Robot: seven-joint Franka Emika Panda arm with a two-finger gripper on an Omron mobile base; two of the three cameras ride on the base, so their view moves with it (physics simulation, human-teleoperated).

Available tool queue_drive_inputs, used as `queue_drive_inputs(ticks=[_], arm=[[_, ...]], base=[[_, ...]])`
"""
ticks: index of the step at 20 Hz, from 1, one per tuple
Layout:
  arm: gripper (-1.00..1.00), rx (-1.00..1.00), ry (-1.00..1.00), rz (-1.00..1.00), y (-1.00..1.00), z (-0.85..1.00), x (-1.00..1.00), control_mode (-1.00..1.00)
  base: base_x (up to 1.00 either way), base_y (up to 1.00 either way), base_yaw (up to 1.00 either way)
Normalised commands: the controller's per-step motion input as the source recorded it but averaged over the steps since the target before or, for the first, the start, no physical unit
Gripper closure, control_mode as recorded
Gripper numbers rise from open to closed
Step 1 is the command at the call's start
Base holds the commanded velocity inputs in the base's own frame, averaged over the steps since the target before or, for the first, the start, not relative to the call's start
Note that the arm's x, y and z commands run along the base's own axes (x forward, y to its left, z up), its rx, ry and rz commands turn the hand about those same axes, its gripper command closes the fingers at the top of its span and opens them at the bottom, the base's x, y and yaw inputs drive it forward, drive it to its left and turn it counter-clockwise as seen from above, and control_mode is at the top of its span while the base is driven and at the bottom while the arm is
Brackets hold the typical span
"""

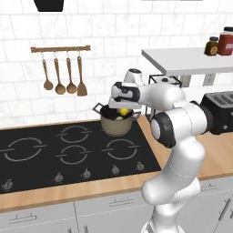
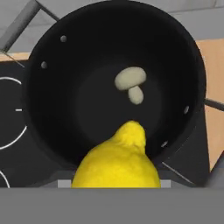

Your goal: Put the lemon and mushroom in the pot. Retrieve the spatula and lightly stir the vegetables in the pot.

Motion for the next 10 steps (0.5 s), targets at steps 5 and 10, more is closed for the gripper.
queue_drive_inputs(ticks=[5, 10], arm=[[1.0, -0.07, 0.02, 0.0, 0.18, -0.61, 0.81, -1.0], [1.0, -0.03, 0.0, 0.0, 0.0, -0.37, 0.61, -1.0]], base=[[0.0, 0.0, 0.0], [0.0, 0.0, 0.0]])
